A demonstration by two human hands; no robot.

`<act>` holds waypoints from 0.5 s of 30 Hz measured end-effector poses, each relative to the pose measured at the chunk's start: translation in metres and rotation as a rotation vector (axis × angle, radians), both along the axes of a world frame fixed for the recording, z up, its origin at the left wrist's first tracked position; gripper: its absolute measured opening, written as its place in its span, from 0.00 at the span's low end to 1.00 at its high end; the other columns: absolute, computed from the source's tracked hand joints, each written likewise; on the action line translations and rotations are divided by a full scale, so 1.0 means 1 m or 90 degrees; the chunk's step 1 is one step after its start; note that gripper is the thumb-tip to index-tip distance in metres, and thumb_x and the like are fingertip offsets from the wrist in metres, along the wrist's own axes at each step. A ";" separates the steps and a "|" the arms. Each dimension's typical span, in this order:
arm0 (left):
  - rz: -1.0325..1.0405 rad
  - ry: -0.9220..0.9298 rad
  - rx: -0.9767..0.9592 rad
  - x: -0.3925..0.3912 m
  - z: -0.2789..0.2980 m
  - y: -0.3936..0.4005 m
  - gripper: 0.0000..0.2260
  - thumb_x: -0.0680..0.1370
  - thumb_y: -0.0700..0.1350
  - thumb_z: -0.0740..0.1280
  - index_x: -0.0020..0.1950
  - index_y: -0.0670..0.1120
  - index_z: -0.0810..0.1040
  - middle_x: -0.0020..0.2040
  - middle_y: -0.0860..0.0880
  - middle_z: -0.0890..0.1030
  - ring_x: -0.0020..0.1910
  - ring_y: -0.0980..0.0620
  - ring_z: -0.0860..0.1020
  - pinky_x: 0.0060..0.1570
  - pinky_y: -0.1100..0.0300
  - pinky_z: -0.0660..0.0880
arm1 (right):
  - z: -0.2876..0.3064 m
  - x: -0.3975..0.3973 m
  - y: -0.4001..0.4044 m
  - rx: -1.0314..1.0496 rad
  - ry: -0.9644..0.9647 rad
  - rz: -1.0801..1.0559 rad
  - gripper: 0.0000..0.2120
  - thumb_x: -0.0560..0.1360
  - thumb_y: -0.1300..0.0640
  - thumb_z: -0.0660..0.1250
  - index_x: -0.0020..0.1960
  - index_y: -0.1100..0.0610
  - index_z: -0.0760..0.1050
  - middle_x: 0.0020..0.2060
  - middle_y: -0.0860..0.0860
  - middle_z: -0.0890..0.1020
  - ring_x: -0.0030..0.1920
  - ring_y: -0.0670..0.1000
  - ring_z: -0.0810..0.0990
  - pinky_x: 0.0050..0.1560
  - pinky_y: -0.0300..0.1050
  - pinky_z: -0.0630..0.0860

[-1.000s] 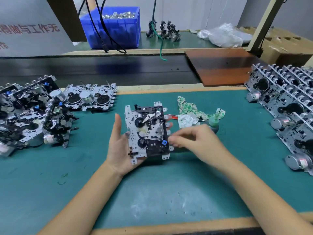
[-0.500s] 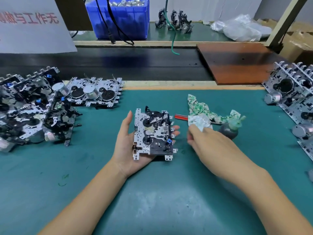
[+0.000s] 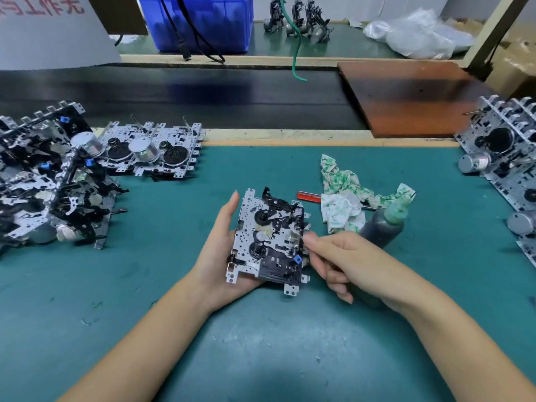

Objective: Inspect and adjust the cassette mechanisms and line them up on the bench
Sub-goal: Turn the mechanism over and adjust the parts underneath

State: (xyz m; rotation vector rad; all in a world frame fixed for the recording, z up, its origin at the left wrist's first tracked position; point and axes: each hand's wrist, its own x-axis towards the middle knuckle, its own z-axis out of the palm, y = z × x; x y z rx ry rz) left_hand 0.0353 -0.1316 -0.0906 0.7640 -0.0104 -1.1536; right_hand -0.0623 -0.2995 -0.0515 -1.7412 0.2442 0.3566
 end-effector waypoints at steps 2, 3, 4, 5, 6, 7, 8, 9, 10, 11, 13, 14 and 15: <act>-0.006 -0.015 0.007 -0.001 0.002 -0.001 0.32 0.71 0.67 0.60 0.56 0.41 0.83 0.59 0.39 0.80 0.56 0.44 0.80 0.55 0.51 0.78 | 0.001 -0.001 -0.002 0.025 0.041 0.024 0.24 0.80 0.48 0.57 0.26 0.55 0.69 0.19 0.49 0.63 0.19 0.46 0.63 0.20 0.35 0.63; -0.011 -0.021 0.005 -0.002 0.003 -0.001 0.32 0.71 0.67 0.59 0.56 0.41 0.83 0.60 0.39 0.80 0.57 0.44 0.80 0.55 0.52 0.77 | 0.001 -0.002 -0.003 0.031 0.058 0.034 0.24 0.79 0.48 0.57 0.27 0.55 0.70 0.19 0.49 0.64 0.19 0.46 0.61 0.20 0.34 0.61; -0.013 -0.025 0.002 -0.002 0.003 -0.001 0.33 0.72 0.67 0.58 0.57 0.41 0.82 0.60 0.39 0.80 0.57 0.44 0.80 0.55 0.52 0.78 | 0.002 -0.002 -0.003 0.034 0.070 0.040 0.24 0.79 0.48 0.57 0.27 0.56 0.70 0.18 0.49 0.64 0.19 0.45 0.59 0.20 0.34 0.58; -0.013 -0.028 0.000 -0.003 0.004 -0.001 0.33 0.73 0.67 0.58 0.57 0.41 0.82 0.60 0.39 0.80 0.57 0.44 0.80 0.55 0.52 0.77 | 0.001 -0.002 -0.003 0.037 0.076 0.043 0.24 0.79 0.48 0.57 0.28 0.56 0.71 0.18 0.49 0.64 0.19 0.45 0.57 0.21 0.33 0.56; -0.012 -0.031 0.000 -0.004 0.004 -0.001 0.32 0.73 0.67 0.57 0.57 0.41 0.82 0.59 0.39 0.80 0.57 0.44 0.80 0.55 0.52 0.77 | 0.001 -0.002 -0.003 0.039 0.080 0.045 0.23 0.79 0.48 0.57 0.28 0.56 0.71 0.18 0.49 0.63 0.19 0.45 0.55 0.21 0.33 0.55; -0.012 -0.033 0.001 -0.004 0.005 -0.001 0.32 0.73 0.67 0.57 0.57 0.42 0.83 0.59 0.39 0.80 0.57 0.44 0.80 0.55 0.52 0.78 | 0.001 -0.002 -0.003 0.041 0.081 0.047 0.23 0.79 0.48 0.57 0.29 0.57 0.72 0.18 0.49 0.62 0.20 0.45 0.54 0.21 0.32 0.54; -0.013 -0.037 0.001 -0.004 0.006 -0.002 0.32 0.73 0.67 0.57 0.57 0.42 0.83 0.59 0.39 0.80 0.57 0.44 0.80 0.55 0.52 0.78 | 0.001 -0.002 -0.002 0.043 0.081 0.051 0.23 0.79 0.47 0.57 0.29 0.57 0.72 0.18 0.49 0.62 0.20 0.45 0.54 0.21 0.32 0.54; -0.013 -0.042 0.004 -0.005 0.006 -0.002 0.32 0.73 0.67 0.57 0.57 0.42 0.83 0.59 0.39 0.80 0.57 0.44 0.80 0.55 0.52 0.78 | 0.001 -0.002 -0.002 0.047 0.082 0.053 0.23 0.79 0.47 0.57 0.29 0.57 0.72 0.17 0.49 0.62 0.20 0.45 0.54 0.21 0.32 0.54; -0.011 -0.047 0.008 -0.005 0.007 -0.002 0.32 0.73 0.66 0.57 0.57 0.42 0.82 0.59 0.39 0.80 0.57 0.44 0.80 0.55 0.52 0.77 | 0.001 -0.002 -0.002 0.048 0.081 0.053 0.23 0.78 0.47 0.57 0.29 0.57 0.72 0.17 0.49 0.62 0.19 0.45 0.54 0.21 0.32 0.54; -0.009 -0.051 0.012 -0.005 0.007 -0.003 0.32 0.73 0.66 0.56 0.57 0.42 0.82 0.59 0.38 0.80 0.57 0.43 0.80 0.56 0.52 0.77 | 0.001 -0.002 -0.001 0.044 0.079 0.052 0.23 0.78 0.47 0.57 0.28 0.57 0.72 0.17 0.49 0.63 0.19 0.45 0.54 0.20 0.32 0.55; -0.006 -0.059 0.018 -0.006 0.008 -0.003 0.32 0.73 0.66 0.56 0.58 0.41 0.82 0.59 0.38 0.80 0.57 0.43 0.80 0.58 0.51 0.76 | 0.001 -0.002 -0.001 0.023 0.069 0.054 0.24 0.79 0.48 0.57 0.27 0.56 0.71 0.16 0.49 0.65 0.18 0.46 0.58 0.20 0.33 0.58; -0.005 -0.064 0.021 -0.006 0.008 -0.003 0.32 0.73 0.66 0.56 0.59 0.41 0.81 0.60 0.37 0.79 0.57 0.43 0.80 0.58 0.51 0.76 | 0.000 -0.002 -0.001 0.017 0.063 0.058 0.24 0.79 0.48 0.57 0.27 0.56 0.71 0.16 0.50 0.66 0.17 0.46 0.61 0.20 0.34 0.61; -0.006 -0.069 0.026 -0.007 0.008 -0.003 0.32 0.73 0.66 0.56 0.58 0.42 0.81 0.59 0.38 0.80 0.57 0.43 0.80 0.57 0.51 0.77 | 0.000 -0.002 -0.002 0.017 0.061 0.062 0.24 0.79 0.48 0.57 0.27 0.56 0.71 0.16 0.50 0.67 0.17 0.46 0.62 0.21 0.34 0.62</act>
